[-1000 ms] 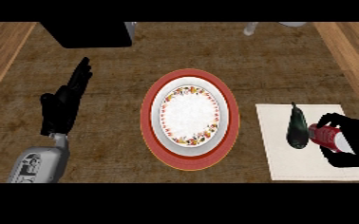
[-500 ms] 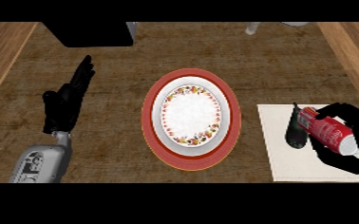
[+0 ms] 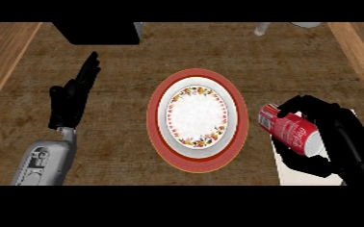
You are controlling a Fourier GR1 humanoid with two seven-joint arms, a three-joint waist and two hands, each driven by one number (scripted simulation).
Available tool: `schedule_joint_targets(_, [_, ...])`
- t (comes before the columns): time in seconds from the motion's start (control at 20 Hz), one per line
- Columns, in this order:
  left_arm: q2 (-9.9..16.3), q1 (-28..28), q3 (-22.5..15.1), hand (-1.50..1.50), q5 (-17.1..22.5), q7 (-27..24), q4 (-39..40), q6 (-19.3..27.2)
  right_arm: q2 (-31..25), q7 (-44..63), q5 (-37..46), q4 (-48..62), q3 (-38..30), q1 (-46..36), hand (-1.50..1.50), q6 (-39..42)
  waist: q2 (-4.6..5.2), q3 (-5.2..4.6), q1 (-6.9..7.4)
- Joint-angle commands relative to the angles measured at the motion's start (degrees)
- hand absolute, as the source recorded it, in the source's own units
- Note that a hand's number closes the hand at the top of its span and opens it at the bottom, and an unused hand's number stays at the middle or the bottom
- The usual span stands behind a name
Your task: Pick the can from the placemat and place it in the plate
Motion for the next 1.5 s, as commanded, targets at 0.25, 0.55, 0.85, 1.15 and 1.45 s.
schedule_joint_targets(0.25, [-0.7,1.2,0.2,0.00,0.2,-0.6,-0.9,-1.3,12.3,8.6,6.8,15.3,12.6,-13.8,1.50,-4.2,0.17,0.05,0.68])
schedule_joint_targets(0.55, [-0.9,-0.6,0.2,0.00,-1.7,-0.7,0.3,-0.2,12.5,15.6,15.7,27.4,22.6,-17.7,1.50,-10.0,0.13,0.02,0.78])
schedule_joint_targets(0.85, [0.5,0.7,1.5,0.00,-0.6,-1.0,-0.6,-2.6,12.6,22.2,6.9,40.1,23.9,-23.5,1.50,-15.2,0.18,0.06,0.84])
schedule_joint_targets(1.15, [-2.1,0.5,0.6,0.00,-2.1,-2.9,1.5,-0.5,12.6,17.8,-6.0,59.6,27.4,-30.7,-1.50,-29.4,0.42,0.09,1.55])
schedule_joint_targets(1.45, [-1.5,-2.1,1.3,0.00,-1.8,-0.6,1.9,-1.4,12.6,4.3,-19.7,60.6,24.7,-31.9,-1.50,-33.5,0.46,0.14,1.26])
